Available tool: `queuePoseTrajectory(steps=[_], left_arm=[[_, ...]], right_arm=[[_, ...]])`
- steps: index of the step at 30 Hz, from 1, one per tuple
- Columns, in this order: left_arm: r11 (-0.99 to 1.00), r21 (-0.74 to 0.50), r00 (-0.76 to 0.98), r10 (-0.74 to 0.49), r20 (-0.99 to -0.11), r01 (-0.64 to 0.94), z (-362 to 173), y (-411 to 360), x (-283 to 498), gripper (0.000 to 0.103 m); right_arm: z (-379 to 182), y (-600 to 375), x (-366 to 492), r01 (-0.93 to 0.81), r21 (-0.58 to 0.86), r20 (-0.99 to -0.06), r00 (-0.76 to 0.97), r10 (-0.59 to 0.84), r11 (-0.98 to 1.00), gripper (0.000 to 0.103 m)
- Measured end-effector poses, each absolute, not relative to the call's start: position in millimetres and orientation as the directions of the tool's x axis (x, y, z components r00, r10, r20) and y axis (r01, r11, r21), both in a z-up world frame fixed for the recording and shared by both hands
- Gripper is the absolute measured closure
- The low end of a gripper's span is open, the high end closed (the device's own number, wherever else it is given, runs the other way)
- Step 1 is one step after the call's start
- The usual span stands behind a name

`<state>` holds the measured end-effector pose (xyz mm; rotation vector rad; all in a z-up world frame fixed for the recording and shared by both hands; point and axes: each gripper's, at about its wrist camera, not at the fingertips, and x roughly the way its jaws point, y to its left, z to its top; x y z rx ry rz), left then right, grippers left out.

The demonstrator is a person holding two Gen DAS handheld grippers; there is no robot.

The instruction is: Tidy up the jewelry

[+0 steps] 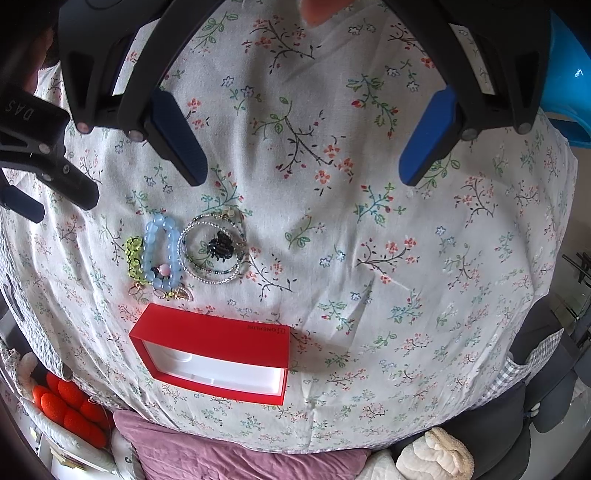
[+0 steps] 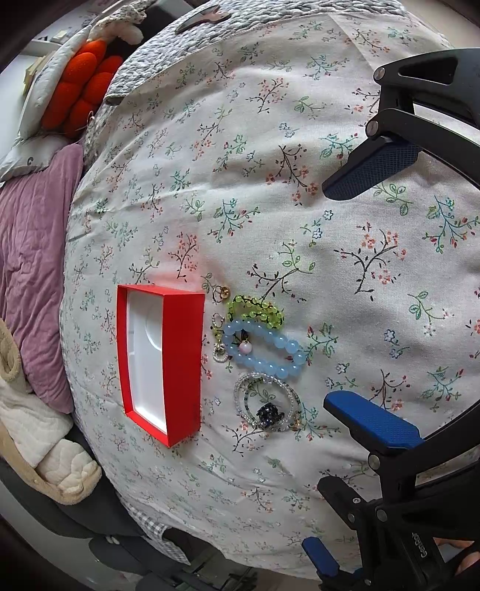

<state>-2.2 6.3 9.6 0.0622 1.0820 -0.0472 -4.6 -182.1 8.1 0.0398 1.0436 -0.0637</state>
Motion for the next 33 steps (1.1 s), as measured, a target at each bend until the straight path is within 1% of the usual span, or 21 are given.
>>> queuePoseTrajectory(steps=[22,29,33], left_arm=[[0.997,0.03,0.465,-0.007,-0.885,0.072,10.1,5.7,-1.1,0.0],[0.997,-0.001,0.466,-0.037,-0.884,0.078,18.0,14.6,-1.1,0.0],[0.993,-0.049,0.466,-0.092,-0.88,0.103,34.0,27.0,6.7,0.0]], right_arm=[[8.9,-179.1,-5.4,0.056,-0.012,-0.861,0.507,-0.039,0.998,0.0],[14.0,-178.1,-3.9,0.048,-0.028,-0.854,0.518,-0.049,0.998,0.0],[21.0,-182.9,-0.6,0.039,-0.017,-0.855,0.518,-0.035,0.999,0.0]])
